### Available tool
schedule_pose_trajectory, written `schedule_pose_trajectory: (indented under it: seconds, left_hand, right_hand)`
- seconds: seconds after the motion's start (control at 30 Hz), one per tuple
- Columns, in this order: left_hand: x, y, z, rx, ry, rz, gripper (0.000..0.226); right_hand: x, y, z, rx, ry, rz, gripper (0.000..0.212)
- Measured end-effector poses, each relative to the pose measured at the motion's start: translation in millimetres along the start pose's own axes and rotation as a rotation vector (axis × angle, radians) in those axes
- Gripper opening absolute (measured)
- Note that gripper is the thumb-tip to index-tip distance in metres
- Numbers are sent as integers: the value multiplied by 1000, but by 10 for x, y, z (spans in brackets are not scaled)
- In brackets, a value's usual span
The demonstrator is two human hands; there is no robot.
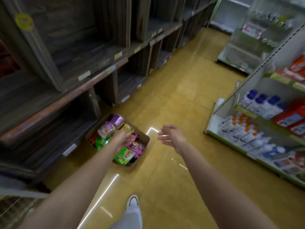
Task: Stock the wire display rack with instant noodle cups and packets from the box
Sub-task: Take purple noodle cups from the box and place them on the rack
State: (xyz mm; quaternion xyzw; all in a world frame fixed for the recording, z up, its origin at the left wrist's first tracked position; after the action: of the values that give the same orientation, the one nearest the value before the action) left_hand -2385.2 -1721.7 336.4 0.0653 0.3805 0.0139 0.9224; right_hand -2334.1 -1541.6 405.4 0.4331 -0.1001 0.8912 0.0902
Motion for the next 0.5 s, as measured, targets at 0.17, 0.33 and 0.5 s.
schedule_pose_trajectory:
  seconds: [0.17,0.33,0.5]
  left_hand:
    - [-720,612,-413,55,78,3,13]
    - [-1165,1015,-661,87,129,-7,18]
    - [-1169,1066,-969,-74,89,44,19]
  right_hand:
    - [680,-210,-417,88,-62,59,16]
    - [996,-380,-889,108,-64,100,14]
    - [1232,-377,-1425,245,-61,134,15]
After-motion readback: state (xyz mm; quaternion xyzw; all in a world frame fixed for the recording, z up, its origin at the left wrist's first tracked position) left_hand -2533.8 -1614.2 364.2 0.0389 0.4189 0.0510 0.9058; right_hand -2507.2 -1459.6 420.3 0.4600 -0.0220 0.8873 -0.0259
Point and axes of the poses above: each hand's wrist, its own z-axis away from the middle knuckle, its own y-axis out of the palm, x = y × z, the point moved 3 cm from there along -z, towards the middle knuckle
